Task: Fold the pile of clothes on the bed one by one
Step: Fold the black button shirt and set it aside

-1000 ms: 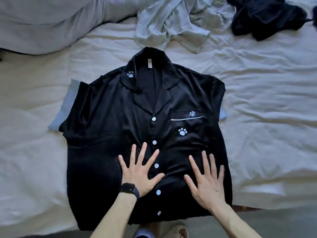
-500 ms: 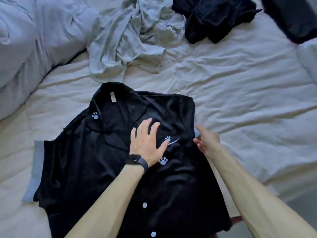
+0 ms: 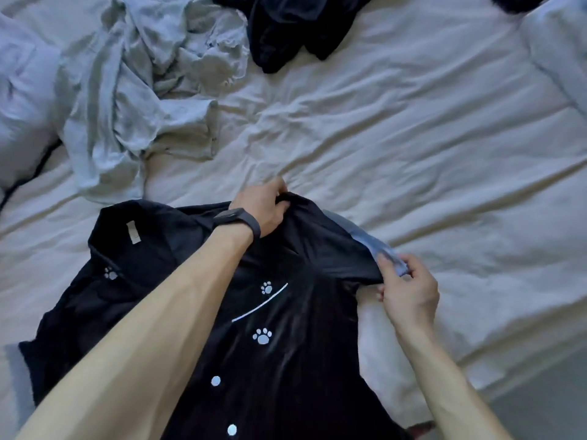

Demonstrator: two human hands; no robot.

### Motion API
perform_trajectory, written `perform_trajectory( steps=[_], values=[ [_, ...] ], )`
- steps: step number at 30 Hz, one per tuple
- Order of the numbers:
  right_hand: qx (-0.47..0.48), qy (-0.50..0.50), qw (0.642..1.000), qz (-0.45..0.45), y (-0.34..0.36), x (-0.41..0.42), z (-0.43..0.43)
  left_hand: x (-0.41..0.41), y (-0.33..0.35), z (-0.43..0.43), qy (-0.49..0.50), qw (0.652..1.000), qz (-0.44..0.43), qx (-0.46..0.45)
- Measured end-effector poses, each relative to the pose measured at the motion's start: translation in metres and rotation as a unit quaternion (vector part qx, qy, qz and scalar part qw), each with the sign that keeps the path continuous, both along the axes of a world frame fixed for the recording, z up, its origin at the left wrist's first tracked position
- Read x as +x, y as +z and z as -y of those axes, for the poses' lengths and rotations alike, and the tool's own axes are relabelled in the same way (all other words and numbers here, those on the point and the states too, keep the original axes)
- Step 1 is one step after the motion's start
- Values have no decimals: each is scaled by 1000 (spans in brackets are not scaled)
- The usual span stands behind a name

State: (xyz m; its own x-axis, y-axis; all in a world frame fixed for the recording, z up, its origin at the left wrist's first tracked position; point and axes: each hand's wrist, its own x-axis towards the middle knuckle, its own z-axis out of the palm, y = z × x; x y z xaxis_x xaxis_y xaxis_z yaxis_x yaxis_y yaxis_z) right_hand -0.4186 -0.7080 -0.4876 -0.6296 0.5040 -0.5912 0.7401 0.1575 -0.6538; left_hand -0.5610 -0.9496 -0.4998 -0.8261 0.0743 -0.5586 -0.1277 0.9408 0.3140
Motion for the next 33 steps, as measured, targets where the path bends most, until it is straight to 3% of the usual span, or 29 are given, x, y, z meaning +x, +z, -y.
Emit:
perform_trajectory(
  steps=[4, 6, 10, 13, 17, 19, 22, 25, 29, 31, 33],
  values=[
    [17, 39, 998, 56, -16, 5, -6, -9, 2, -22, -12, 996, 76, -36],
    [41, 114, 987, 101, -12, 6, -8, -21, 8, -40, -18, 989, 136, -62],
    [37, 165, 975, 147, -9, 8, -12, -41, 14, -70, -124, 949, 255, -141],
    [7, 114, 989, 88, -8, 9, -15, -52, 20, -78, -108, 955, 274, -41],
    [-27, 52, 997, -50, 0, 20, -17, -56, 39, -80, 55, 955, 216, 195],
    [-20, 47, 997, -65, 0, 24, -20, -54, 44, -79, 113, 946, 166, 254],
    [-9, 46, 998, 30, -6, 21, -22, -54, 39, -82, 91, 970, 120, 192],
    [3, 35, 996, 82, -8, 13, -19, -55, 30, -92, -16, 986, 156, 60],
    [-6, 56, 991, 123, -6, 0, -18, -60, 19, -108, -129, 964, 214, -89],
    [-13, 84, 987, 137, -6, -1, -23, -62, 19, -118, -175, 950, 233, -109],
    [-33, 97, 987, 122, -6, 1, -28, -65, 19, -126, -167, 962, 209, -54]
  ],
)
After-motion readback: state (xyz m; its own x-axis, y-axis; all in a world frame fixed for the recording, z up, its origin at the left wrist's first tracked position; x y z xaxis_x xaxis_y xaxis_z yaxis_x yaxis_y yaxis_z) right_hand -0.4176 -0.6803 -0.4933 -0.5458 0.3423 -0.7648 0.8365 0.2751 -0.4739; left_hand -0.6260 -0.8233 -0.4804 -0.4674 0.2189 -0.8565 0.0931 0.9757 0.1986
